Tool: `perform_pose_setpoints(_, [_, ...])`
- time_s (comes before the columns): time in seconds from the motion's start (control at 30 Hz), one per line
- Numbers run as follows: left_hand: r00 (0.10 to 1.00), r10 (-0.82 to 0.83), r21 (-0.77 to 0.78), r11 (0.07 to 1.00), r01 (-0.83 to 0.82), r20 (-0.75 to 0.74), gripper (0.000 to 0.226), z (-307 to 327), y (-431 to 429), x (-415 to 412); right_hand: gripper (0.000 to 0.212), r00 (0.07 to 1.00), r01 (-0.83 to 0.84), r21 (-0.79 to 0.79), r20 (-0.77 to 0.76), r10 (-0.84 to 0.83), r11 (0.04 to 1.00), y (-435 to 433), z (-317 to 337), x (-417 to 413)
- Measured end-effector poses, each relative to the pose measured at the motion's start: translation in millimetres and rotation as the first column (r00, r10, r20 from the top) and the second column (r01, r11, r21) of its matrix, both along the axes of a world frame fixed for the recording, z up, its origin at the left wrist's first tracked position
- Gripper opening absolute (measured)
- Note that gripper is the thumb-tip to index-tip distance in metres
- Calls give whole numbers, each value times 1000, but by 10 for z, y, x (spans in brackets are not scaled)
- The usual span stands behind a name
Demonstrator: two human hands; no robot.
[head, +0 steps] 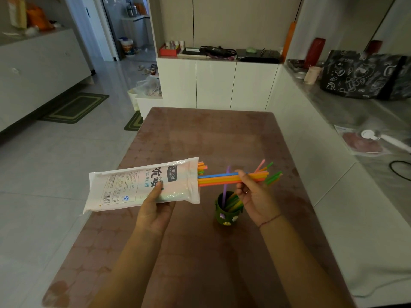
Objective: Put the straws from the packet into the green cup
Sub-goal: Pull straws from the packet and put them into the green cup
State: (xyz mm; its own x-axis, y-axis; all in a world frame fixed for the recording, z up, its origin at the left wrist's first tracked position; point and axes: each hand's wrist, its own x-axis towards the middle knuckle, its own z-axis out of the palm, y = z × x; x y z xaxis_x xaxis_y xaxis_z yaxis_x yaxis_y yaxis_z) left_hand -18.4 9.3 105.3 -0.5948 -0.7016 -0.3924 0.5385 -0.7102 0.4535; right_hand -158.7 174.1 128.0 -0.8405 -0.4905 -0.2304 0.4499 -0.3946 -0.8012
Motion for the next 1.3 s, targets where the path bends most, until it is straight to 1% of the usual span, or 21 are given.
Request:
perform_pose_setpoints(0.07, [1000,-7,12,1000,7,4,27,3,43,-22,13,999,-41,1,7,41,999,-38,-9,62])
perform_pose_setpoints(0.17, [999,-32,19,999,32,0,28,-8,126,-58,18,997,-71,19,18,71,997,-110,-33,169])
perform_pose_setpoints(0.27, [1000,-31,29,999,31,-4,29,-21,119,-58,11,1000,-19,44,-16,20,999,-103,0,159])
perform_pose_setpoints(0.4, [1000,1,34,999,-1,-6,34,-38,9,-3,13,995,79,46,-68,-76,996,37,34,-6])
perform_pose_setpoints(0.63, [998,47,46,998,-49,32,45,-94,-143,92,19,969,175,107,-197,-152,979,357,143,-264])
perform_pose_setpoints(0.7, [998,58,47,997,-59,34,40,-110,-180,109,17,955,204,131,-242,-169,970,468,175,-332])
perform_pose_setpoints(0.77, [998,63,60,996,-64,29,36,-127,-199,118,13,933,252,185,-308,-187,950,569,199,-401])
perform_pose_setpoints(0.83, [998,60,70,996,-61,25,38,-141,-192,119,9,897,311,272,-402,-186,911,640,195,-465])
perform_pose_setpoints(0.9, [998,54,78,995,-56,27,40,-158,-170,103,10,852,373,372,-499,-156,850,673,153,-505])
perform_pose_setpoints(1.0, [999,34,74,997,-37,38,38,-172,-124,61,24,793,426,532,-609,-20,732,628,48,-504])
perform_pose_setpoints(1.03, [999,26,70,997,-28,39,37,-178,-109,50,28,785,426,574,-618,29,700,592,13,-488])
perform_pose_setpoints(1.1, [999,8,59,998,-11,41,33,-181,-80,36,31,786,411,619,-612,84,670,492,-77,-458])
perform_pose_setpoints(1.2, [999,-10,36,999,9,39,35,-180,-35,22,21,800,359,684,-576,168,635,337,-203,-410])
perform_pose_setpoints(1.3, [999,-21,25,999,20,40,39,-170,-12,6,24,808,328,713,-552,208,619,268,-288,-391])
